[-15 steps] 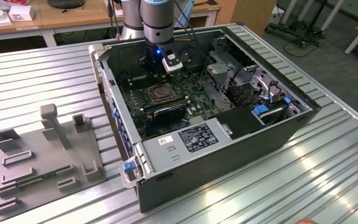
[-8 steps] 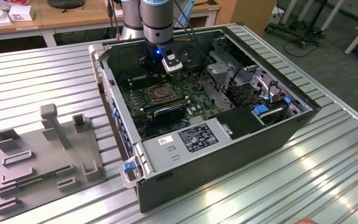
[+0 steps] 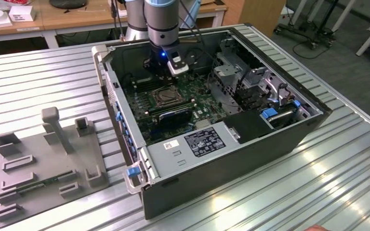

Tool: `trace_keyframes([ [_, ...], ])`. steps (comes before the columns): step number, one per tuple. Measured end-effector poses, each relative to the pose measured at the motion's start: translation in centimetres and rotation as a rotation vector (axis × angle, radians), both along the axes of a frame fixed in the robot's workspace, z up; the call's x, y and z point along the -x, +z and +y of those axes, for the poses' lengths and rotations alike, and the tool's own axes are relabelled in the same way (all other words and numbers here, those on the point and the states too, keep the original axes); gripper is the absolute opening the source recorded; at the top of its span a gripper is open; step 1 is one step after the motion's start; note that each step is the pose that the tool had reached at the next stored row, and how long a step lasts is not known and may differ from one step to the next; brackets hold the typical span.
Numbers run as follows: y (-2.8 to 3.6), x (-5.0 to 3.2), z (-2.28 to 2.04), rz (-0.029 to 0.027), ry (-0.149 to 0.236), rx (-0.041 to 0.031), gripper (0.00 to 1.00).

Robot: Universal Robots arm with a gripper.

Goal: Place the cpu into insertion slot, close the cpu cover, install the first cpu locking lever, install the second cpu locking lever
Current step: 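Install the first cpu locking lever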

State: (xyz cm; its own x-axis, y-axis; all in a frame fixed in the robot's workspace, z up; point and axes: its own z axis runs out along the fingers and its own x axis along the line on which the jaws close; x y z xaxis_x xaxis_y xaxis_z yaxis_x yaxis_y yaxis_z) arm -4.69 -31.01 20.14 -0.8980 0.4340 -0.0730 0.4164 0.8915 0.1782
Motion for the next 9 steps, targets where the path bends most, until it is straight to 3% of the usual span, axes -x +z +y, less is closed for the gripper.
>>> trace_keyframes([
  [9, -0.41, 0.24, -0.03, -0.0048, 0.000, 0.0001, 0.10],
])
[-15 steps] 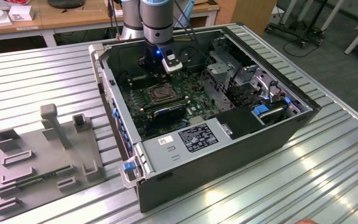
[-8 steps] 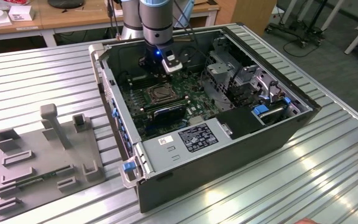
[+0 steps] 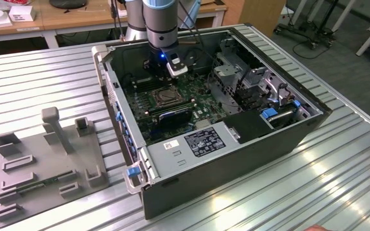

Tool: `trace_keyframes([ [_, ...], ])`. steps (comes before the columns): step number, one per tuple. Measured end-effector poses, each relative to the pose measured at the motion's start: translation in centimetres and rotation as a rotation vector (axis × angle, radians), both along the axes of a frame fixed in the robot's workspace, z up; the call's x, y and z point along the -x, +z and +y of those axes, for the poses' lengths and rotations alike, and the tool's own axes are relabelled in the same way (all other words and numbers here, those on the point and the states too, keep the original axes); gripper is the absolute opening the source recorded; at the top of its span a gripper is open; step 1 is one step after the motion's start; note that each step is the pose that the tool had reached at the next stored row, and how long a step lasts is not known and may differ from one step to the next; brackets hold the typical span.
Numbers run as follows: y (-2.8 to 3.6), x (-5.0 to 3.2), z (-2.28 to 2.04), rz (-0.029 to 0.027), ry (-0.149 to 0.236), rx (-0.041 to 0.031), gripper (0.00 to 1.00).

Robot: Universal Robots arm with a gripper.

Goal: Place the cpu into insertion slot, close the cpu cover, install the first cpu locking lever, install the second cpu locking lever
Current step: 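Install the first cpu locking lever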

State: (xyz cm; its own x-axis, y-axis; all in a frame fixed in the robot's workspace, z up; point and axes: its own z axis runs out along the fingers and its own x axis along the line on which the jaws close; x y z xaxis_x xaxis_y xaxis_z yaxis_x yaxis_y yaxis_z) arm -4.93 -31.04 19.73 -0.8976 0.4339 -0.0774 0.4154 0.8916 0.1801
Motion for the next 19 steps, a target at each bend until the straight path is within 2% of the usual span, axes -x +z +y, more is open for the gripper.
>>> trace_keyframes([
  [12, 0.05, 0.01, -0.10, -0.0011, 0.000, -0.0001, 0.10],
  [19, 0.05, 0.01, -0.42, -0.0020, 0.000, 0.0054, 0.10],
])
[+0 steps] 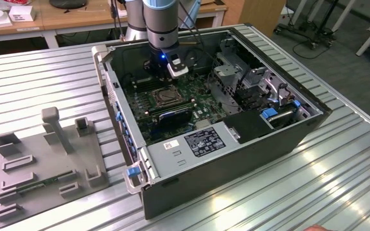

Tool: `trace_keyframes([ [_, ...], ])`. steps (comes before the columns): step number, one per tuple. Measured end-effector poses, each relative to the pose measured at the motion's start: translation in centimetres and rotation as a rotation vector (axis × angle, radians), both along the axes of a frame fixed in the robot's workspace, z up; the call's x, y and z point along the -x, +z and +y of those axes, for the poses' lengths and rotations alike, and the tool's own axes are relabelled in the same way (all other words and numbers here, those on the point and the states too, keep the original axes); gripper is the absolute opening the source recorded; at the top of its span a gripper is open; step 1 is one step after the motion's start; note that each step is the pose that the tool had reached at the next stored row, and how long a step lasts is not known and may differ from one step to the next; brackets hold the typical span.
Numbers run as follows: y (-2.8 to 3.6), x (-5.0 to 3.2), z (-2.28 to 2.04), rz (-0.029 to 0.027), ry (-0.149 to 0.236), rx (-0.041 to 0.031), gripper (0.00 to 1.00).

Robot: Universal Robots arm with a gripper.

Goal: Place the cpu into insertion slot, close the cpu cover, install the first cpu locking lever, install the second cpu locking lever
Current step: 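Install the first cpu locking lever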

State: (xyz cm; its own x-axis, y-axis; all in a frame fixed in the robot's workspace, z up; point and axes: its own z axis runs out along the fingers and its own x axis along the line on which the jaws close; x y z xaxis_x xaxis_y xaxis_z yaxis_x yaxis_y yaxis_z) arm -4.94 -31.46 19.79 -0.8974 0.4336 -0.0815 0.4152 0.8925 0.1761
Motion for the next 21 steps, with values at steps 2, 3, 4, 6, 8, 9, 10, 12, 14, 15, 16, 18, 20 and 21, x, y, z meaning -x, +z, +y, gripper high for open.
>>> trace_keyframes([
  [2, 0.00, 0.00, -0.03, -0.0006, 0.000, 0.0015, 0.10],
  [3, 0.00, 0.00, -0.05, -0.0010, 0.000, 0.0023, 0.10],
  [4, -0.01, 0.00, -0.07, -0.0016, 0.000, 0.0030, 0.10],
  [6, -0.01, 0.00, -0.10, -0.0025, 0.000, 0.0051, 0.10],
  [8, -0.02, 0.00, -0.12, -0.0037, 0.000, 0.0064, 0.10],
  [9, -0.02, 0.00, -0.13, -0.0044, 0.000, 0.0070, 0.10],
  [10, -0.02, 0.01, -0.13, -0.0050, 0.000, 0.0076, 0.10],
  [12, -0.03, 0.02, -0.13, -0.0062, 0.000, 0.0088, 0.10],
  [14, -0.04, 0.03, -0.14, -0.0075, 0.000, 0.0095, 0.10],
  [15, -0.05, 0.03, -0.13, -0.0082, 0.000, 0.0093, 0.10],
  [16, -0.06, 0.04, -0.13, -0.0089, 0.000, 0.0093, 0.10],
  [18, -0.07, 0.05, -0.13, -0.0102, 0.000, 0.0099, 0.10],
  [20, -0.08, 0.06, -0.13, -0.0107, 0.000, 0.0102, 0.10],
  [21, -0.08, 0.06, -0.13, -0.0108, 0.000, 0.0102, 0.10],
])
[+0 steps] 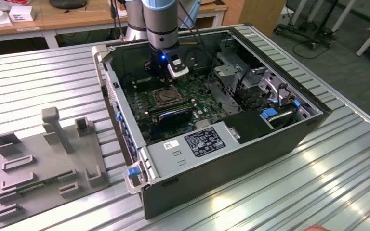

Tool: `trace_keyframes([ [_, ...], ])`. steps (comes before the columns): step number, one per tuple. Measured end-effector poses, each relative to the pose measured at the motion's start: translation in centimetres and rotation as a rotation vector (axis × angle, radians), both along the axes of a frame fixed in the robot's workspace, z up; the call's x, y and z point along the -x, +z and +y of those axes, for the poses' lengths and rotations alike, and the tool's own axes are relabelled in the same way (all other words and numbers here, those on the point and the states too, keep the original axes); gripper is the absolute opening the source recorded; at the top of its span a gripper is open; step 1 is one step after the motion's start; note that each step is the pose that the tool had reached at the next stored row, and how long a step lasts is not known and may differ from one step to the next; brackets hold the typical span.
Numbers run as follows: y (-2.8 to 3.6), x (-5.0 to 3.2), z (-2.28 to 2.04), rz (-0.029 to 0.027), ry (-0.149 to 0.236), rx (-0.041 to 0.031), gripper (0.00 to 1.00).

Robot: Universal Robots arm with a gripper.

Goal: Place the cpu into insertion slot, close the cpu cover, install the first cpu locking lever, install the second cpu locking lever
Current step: 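Install the first cpu locking lever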

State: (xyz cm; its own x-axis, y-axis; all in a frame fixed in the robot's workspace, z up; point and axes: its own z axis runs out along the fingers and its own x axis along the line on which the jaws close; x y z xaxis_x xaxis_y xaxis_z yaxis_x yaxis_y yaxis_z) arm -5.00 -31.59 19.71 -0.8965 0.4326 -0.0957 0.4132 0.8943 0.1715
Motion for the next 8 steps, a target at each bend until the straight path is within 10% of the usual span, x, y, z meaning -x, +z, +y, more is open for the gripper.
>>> trace_keyframes([
  [8, 0.59, 0.00, 0.00, -0.0001, 0.000, -0.0001, 0.10],
])
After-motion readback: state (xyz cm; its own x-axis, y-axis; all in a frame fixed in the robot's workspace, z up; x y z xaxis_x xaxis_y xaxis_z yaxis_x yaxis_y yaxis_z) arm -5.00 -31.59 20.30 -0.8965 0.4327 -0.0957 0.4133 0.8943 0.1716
